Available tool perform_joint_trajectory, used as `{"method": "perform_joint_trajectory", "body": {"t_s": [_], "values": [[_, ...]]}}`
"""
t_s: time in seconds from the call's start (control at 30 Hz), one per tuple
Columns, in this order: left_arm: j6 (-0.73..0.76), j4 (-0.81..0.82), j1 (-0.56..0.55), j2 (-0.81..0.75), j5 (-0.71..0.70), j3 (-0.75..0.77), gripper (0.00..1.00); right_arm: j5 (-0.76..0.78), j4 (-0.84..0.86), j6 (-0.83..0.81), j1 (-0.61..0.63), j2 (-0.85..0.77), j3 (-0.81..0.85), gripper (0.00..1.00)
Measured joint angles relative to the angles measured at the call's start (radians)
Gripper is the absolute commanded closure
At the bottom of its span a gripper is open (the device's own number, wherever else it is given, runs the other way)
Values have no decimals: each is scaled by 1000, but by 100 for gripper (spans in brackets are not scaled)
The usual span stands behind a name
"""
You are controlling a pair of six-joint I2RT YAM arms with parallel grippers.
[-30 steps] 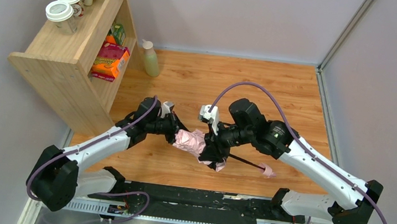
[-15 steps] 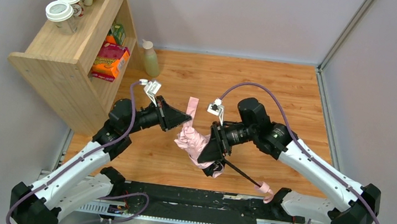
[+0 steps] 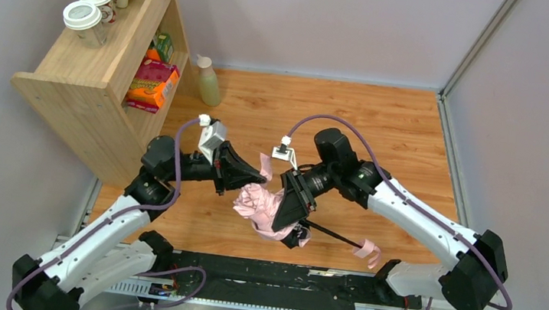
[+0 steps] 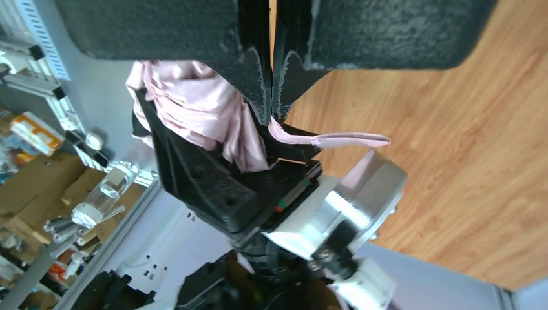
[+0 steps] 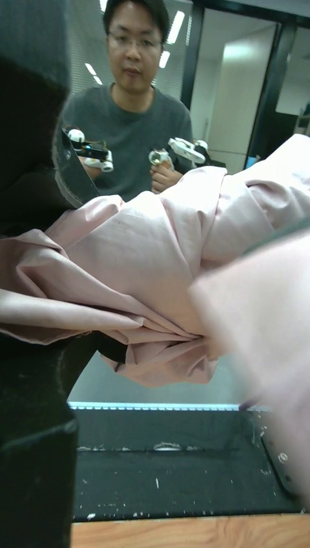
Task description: Put away the umbrella
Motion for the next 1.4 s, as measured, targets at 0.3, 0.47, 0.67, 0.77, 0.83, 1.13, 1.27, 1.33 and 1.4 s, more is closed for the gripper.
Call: {"method": "perform_joint_trajectory", "body": {"t_s": [0.3, 0.47, 0.67, 0.77, 0.83, 1.13, 1.27, 1.33, 1.4], "values": [[126, -26, -26, -238, -70, -43, 100, -78, 284, 207, -19, -46, -84, 100], [180, -66, -55, -204, -53, -11, 100, -117, 374, 296, 3, -9, -93, 100], [283, -230, -96, -175, -17, 74, 100, -212, 552, 450, 11, 53, -105, 100], [386, -361, -159, -198, -53, 109, 100, -281, 809, 638, 15, 116, -127, 100], [448, -430, -204, -200, -84, 123, 100, -331, 976, 745, 21, 177, -127, 100], [664, -613, -332, -293, -443, 41, 100, -332, 1423, 1018, 21, 438, -127, 100], [737, -626, -338, -298, -576, -10, 100, -331, 1423, 1000, -16, 506, -131, 100], [776, -619, -338, -287, -628, -31, 100, -330, 1373, 956, -41, 520, -137, 100], [808, -602, -340, -264, -668, -51, 100, -330, 1304, 896, -67, 534, -137, 100]]}}
